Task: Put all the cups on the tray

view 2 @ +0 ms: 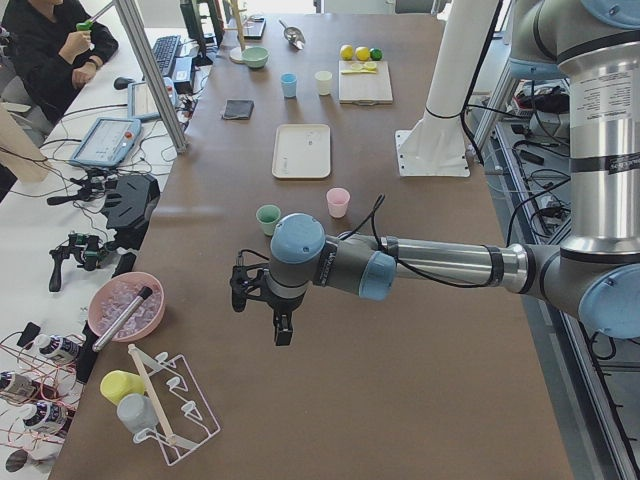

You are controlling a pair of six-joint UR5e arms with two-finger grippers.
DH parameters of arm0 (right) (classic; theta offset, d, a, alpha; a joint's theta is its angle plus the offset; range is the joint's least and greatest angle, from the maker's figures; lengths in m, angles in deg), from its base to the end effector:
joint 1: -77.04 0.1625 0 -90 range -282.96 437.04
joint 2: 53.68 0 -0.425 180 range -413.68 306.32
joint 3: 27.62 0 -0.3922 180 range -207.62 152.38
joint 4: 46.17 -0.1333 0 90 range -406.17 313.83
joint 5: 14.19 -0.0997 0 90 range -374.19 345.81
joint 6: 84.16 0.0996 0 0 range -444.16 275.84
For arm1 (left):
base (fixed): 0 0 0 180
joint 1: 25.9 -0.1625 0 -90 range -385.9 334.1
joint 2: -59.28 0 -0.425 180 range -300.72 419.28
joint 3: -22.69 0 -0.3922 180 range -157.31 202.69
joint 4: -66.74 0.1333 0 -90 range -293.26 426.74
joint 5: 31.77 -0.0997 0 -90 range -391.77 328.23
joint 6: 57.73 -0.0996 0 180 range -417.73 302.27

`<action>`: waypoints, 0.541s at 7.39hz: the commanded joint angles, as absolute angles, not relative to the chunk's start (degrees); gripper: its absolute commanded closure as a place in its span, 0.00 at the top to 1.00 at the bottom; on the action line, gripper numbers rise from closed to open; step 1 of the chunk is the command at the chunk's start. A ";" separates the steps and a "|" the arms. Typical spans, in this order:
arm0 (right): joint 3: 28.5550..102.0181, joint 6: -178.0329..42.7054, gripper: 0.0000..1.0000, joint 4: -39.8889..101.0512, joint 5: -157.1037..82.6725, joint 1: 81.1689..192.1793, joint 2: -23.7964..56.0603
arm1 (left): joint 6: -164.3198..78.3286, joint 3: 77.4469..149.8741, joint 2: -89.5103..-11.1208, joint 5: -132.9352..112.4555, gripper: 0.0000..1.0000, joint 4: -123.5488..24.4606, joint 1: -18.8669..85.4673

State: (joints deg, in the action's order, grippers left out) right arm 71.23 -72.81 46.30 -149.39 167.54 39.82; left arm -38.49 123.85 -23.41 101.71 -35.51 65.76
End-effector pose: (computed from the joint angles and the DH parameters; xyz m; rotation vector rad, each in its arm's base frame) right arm 0.0667 -0.4671 0.6152 -0.0272 -0.7908 0.1761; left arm -0.0779 -0.4510 0.5995 0.1493 0.7874 -0.2385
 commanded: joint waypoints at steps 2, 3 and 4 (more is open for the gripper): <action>71.26 -72.83 1.00 46.30 -149.37 167.57 39.67 | -38.48 123.68 -23.69 101.73 0.98 -35.48 65.69; 71.34 -72.74 1.00 46.30 -149.37 167.57 39.58 | -38.48 123.50 -23.78 101.73 0.98 -35.48 65.69; 71.34 -72.74 1.00 46.30 -149.37 167.57 39.49 | -38.48 123.59 -23.78 101.73 0.98 -35.48 65.69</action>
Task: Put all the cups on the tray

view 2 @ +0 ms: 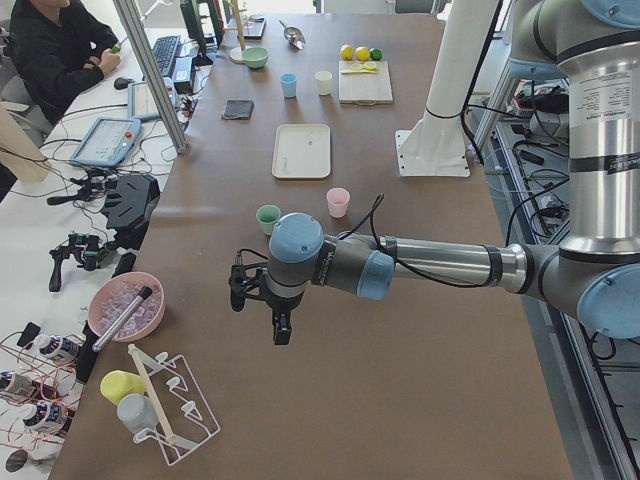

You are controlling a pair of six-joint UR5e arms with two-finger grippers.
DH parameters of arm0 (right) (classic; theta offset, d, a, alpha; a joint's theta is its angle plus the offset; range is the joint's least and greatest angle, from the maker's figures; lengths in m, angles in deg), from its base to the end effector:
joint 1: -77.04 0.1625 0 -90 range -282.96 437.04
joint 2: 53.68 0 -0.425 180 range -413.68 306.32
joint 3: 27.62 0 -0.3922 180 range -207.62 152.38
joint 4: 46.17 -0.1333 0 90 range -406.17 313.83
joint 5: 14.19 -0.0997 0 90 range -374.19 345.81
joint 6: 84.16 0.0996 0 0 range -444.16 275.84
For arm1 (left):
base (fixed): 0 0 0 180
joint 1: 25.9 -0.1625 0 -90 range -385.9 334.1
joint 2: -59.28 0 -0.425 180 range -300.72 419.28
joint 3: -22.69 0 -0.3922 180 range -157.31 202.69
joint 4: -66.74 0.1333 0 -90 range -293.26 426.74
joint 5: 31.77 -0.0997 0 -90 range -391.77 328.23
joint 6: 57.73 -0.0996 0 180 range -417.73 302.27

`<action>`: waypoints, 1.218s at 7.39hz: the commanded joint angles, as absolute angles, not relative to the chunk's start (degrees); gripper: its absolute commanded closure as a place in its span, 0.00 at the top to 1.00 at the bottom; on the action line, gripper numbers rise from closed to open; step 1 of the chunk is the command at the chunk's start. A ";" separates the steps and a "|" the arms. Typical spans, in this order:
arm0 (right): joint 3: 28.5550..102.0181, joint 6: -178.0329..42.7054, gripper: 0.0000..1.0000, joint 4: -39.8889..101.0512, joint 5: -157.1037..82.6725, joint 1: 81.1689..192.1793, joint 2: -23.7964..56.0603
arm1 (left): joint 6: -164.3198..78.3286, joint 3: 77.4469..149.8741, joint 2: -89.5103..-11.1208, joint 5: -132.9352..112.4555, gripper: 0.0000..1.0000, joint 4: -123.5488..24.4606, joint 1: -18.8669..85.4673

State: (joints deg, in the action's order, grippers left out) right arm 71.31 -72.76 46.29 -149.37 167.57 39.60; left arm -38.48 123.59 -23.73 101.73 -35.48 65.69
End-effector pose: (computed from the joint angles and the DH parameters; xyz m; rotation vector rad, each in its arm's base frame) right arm 0.0670 -0.4688 0.6127 -0.0222 -0.7908 0.1753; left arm -0.0774 -0.4534 0.5993 0.1492 0.7878 -0.2372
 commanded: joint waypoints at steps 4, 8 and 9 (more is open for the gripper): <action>71.43 -72.74 1.00 46.30 -149.37 167.57 39.58 | -38.48 123.41 -23.69 101.56 0.98 -35.39 65.69; 71.96 -72.39 1.00 46.30 -149.98 167.31 38.88 | -38.65 124.03 -26.04 102.17 0.98 -36.09 63.95; 73.18 -70.39 1.00 46.21 -150.07 165.83 38.44 | -38.65 123.25 -26.06 101.82 0.98 -37.92 63.23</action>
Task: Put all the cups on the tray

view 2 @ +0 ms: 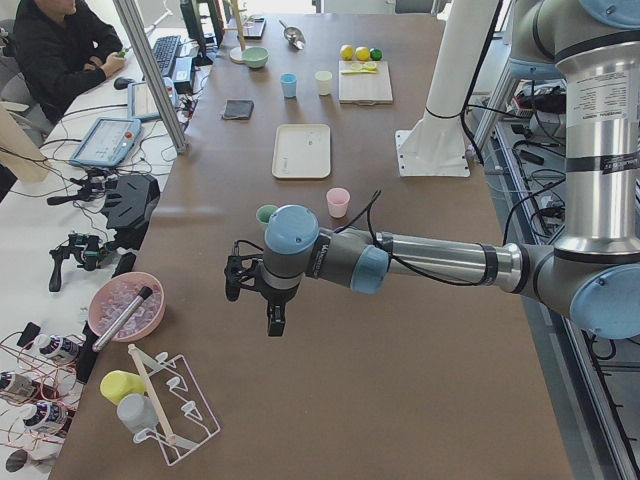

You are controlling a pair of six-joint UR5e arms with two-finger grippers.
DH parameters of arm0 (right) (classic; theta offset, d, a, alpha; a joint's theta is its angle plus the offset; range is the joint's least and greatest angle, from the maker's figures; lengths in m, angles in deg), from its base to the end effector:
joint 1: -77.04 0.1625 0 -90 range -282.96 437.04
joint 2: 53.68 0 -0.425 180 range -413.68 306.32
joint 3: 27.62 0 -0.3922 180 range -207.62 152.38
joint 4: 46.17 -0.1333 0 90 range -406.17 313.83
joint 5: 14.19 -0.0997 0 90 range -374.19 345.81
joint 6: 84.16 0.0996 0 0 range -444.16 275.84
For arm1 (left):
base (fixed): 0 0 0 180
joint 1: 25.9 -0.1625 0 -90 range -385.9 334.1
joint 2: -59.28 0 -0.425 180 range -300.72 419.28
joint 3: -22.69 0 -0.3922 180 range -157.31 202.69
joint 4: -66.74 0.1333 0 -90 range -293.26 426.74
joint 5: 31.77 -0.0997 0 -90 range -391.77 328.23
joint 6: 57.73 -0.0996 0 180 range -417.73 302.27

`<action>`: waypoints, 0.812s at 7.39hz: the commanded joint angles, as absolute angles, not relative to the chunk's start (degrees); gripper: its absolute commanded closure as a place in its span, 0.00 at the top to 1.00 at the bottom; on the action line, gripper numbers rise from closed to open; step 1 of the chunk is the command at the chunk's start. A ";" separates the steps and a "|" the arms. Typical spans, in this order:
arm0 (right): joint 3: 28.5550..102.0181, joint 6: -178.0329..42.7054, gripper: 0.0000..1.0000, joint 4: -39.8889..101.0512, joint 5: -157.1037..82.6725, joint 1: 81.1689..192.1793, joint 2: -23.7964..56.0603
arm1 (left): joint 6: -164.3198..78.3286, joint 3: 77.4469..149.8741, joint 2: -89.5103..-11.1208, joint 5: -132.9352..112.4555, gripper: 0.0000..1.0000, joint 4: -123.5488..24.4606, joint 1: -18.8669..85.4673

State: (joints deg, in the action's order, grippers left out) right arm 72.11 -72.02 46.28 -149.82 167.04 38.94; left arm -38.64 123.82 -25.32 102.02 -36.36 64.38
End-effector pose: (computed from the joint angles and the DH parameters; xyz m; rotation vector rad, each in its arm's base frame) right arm 0.0621 -0.4748 0.5998 -0.0076 -0.8006 0.1681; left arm -0.0667 -0.4675 0.5823 0.1847 0.7989 -0.1934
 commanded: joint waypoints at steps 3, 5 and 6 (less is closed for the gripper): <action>78.10 -56.53 1.00 46.21 -149.81 156.36 32.22 | -35.82 121.57 -28.34 102.08 0.98 -38.65 61.47; 80.12 -47.12 1.00 46.21 -148.85 148.80 26.42 | -37.60 121.39 -28.09 102.17 0.98 -38.64 60.68; 81.00 -46.47 1.00 46.03 -146.93 144.59 26.04 | -37.86 121.31 -27.82 102.17 0.98 -40.73 60.76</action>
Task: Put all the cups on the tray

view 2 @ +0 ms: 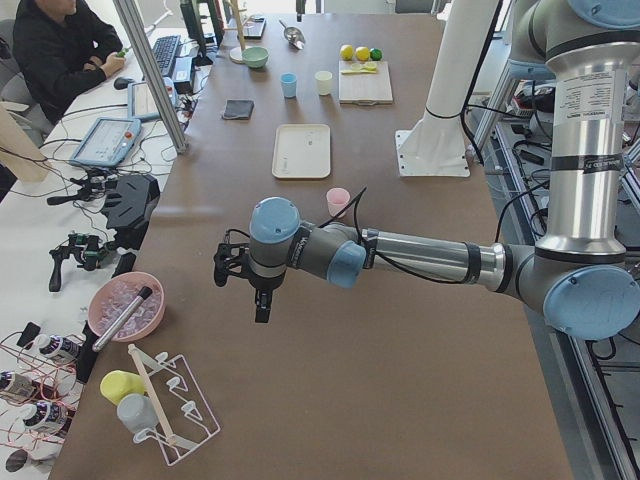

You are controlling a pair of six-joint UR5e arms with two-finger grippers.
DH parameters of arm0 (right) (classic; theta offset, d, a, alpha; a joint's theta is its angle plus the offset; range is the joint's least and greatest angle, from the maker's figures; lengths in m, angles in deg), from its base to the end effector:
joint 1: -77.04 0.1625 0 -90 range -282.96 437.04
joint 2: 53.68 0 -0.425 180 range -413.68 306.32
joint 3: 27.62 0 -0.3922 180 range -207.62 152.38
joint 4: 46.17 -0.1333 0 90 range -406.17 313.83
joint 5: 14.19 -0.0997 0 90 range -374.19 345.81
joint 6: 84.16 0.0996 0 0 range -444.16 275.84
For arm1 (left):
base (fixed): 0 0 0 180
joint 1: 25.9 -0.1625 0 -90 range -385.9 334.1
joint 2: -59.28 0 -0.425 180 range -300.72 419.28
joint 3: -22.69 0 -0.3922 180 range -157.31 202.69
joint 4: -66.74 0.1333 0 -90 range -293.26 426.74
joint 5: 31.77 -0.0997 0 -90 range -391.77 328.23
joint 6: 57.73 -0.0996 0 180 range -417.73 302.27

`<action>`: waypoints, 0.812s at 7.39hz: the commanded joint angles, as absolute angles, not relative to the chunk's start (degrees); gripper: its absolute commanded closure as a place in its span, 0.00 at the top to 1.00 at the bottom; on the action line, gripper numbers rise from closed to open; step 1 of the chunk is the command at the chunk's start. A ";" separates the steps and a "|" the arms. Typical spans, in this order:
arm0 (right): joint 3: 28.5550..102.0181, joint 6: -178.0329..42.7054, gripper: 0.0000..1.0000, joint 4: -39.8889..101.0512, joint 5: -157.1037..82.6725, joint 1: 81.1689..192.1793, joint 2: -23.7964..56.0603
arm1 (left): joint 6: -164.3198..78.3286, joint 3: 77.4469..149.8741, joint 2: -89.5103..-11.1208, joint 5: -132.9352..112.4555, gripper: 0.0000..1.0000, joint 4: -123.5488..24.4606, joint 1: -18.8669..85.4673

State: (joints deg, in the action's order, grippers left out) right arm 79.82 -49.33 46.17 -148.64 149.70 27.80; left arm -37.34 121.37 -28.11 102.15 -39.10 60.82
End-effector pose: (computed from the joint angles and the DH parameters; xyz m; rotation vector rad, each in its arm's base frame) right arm -0.0989 -0.5300 0.4363 0.0152 -0.8583 0.1264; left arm -0.0361 -0.4928 0.5749 0.2004 0.8153 -0.1344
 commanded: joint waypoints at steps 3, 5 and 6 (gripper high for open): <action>80.84 -31.73 1.00 28.26 -140.00 133.85 31.72 | -37.69 120.78 -27.91 101.73 0.98 -42.34 60.68; 80.75 -30.12 1.00 25.03 -138.30 130.58 34.47 | -37.60 120.78 -28.00 101.73 0.98 -42.34 60.68; 80.57 -29.85 1.00 25.11 -136.21 128.13 34.83 | -37.51 120.78 -28.00 101.73 0.98 -42.34 60.68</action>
State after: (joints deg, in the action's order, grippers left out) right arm 80.68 -30.77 25.86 -138.29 130.91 33.96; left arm -37.57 120.78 -27.96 101.74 -42.33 60.68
